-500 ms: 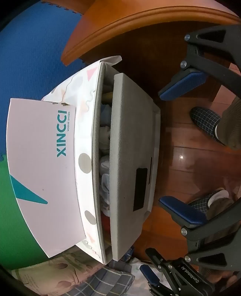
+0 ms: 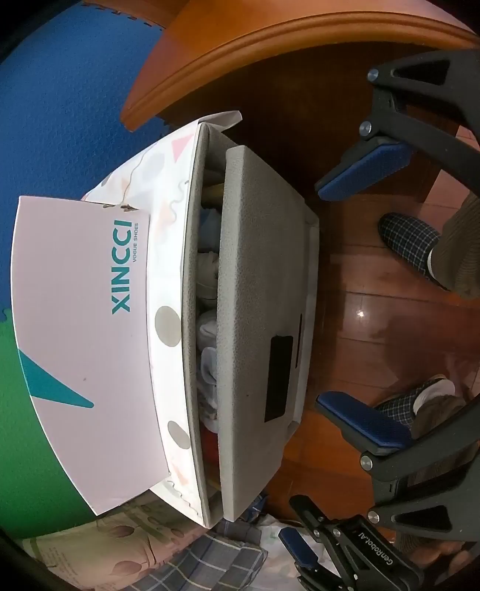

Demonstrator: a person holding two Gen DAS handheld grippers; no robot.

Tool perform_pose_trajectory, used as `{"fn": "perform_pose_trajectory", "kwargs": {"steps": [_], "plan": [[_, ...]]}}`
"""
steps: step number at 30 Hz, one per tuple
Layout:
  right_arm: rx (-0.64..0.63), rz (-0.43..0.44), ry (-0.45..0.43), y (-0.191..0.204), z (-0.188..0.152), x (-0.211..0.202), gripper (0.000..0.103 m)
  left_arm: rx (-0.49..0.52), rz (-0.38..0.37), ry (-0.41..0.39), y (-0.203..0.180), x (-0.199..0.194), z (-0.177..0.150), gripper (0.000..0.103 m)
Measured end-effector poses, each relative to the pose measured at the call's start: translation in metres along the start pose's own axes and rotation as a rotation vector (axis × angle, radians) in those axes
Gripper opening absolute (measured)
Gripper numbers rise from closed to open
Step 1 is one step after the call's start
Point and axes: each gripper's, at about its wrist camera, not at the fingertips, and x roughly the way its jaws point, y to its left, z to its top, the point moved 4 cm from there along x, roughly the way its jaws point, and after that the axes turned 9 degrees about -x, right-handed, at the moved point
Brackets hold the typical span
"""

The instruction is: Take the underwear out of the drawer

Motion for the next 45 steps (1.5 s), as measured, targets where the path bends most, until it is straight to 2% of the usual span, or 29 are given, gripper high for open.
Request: {"fn": "perform_pose_trajectory", "kwargs": {"steps": [45], "plan": [[0.004,0.003,0.002,-0.0026,-0.0020,-0.0001,0.103,-0.012,0.006,0.005,0.0038,0.0006,0.0033,0.058]]}}
